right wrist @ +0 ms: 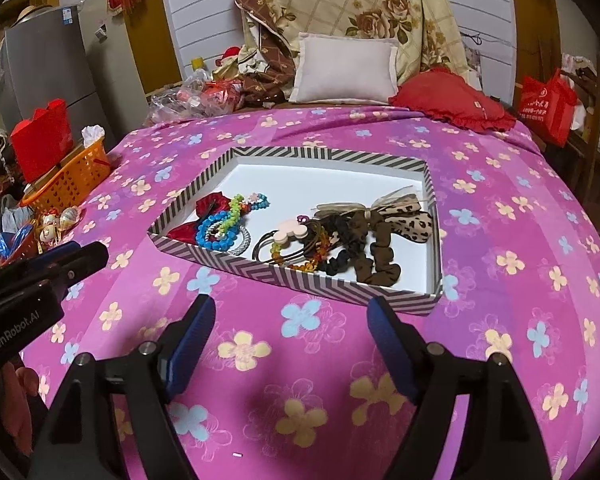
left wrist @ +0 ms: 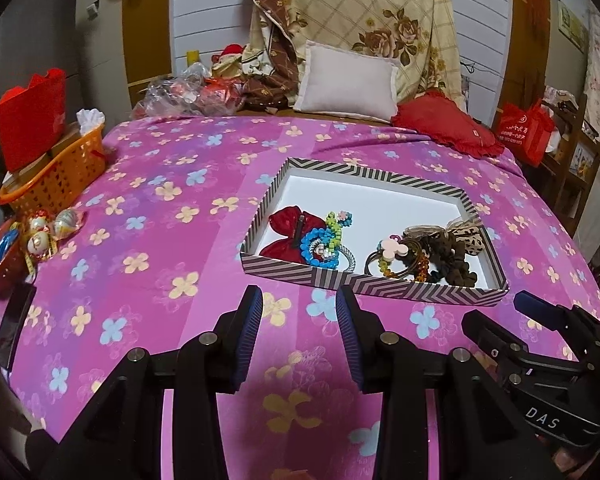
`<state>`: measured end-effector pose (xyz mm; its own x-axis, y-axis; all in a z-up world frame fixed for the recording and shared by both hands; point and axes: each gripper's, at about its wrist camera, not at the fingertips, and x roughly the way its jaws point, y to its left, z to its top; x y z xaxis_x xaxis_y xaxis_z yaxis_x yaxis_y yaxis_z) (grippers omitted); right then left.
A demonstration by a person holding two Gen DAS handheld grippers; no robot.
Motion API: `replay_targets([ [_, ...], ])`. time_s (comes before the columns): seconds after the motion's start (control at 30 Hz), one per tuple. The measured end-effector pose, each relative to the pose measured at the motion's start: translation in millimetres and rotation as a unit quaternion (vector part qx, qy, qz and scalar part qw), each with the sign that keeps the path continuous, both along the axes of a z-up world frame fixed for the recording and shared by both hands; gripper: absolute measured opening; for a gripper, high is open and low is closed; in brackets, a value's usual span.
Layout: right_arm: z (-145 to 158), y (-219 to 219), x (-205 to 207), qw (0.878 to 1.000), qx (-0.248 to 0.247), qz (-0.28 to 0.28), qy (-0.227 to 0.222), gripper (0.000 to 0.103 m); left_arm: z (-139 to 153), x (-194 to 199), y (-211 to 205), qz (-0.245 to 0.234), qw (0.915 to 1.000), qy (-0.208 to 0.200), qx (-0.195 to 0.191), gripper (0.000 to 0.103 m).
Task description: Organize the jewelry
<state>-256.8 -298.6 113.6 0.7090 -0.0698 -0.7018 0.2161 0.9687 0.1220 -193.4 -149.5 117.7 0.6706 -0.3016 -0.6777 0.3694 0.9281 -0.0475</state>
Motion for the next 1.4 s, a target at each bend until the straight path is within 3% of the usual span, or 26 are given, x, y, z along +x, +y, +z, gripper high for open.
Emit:
replay_targets([
  [1.4,-0.5,0.4,-4.6,1.0,-0.001,0.001,0.0,0.082,4.7,-8.4,-5.3,-0.006,0.9998,-0.016,0.013,0.021],
])
